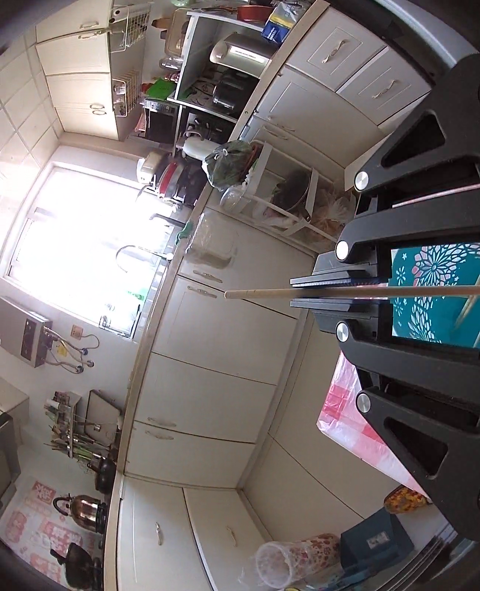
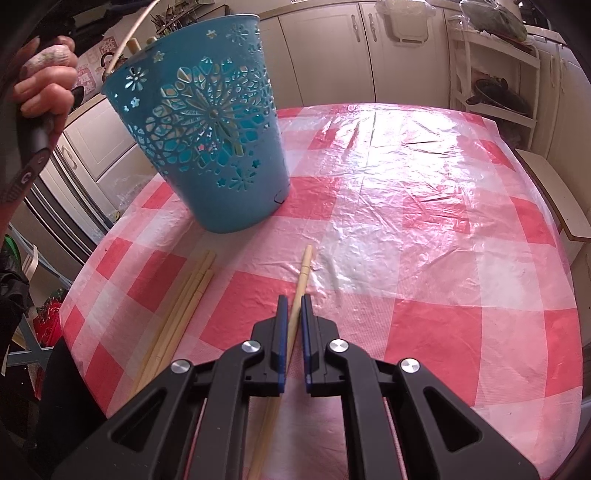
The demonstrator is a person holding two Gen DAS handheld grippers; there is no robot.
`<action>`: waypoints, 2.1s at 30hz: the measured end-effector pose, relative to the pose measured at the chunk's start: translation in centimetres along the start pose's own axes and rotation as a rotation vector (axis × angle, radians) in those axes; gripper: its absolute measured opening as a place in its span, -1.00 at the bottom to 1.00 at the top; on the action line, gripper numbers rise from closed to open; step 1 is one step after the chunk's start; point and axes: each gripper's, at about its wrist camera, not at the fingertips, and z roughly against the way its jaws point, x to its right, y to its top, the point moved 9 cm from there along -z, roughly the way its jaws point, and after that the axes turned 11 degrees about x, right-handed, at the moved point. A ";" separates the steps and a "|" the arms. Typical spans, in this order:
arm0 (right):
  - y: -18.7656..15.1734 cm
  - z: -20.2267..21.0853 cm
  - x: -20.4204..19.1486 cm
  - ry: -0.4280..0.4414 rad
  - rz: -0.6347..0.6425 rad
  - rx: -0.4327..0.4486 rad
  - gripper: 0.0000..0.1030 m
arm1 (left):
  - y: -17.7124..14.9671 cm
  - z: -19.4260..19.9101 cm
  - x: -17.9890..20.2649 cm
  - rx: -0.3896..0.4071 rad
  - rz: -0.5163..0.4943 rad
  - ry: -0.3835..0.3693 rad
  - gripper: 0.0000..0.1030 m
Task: Organize utensils
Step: 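Lift the stick with the left gripper over the teal basket and release it, then carry the stick in the right gripper over the teal basket and release it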
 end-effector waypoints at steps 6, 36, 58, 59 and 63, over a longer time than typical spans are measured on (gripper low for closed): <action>0.0 -0.1 0.2 0.012 -0.014 -0.002 -0.85 | -2.2 -0.7 -0.6 -0.029 -0.036 0.031 -0.90; -0.2 -0.4 -1.5 -0.127 0.182 -0.022 -0.87 | -9.5 12.1 -9.6 -0.259 -0.139 0.216 0.34; 17.2 11.6 -7.3 0.347 -0.135 0.387 -0.89 | -16.5 14.9 -14.4 -0.392 -0.056 0.288 0.51; 18.4 11.8 -7.7 0.341 -0.122 0.412 -0.89 | -16.5 14.9 -14.4 -0.392 -0.052 0.287 0.51; 23.2 11.2 -8.7 0.291 -0.099 0.538 -0.89 | -16.7 15.2 -14.3 -0.394 -0.037 0.279 0.51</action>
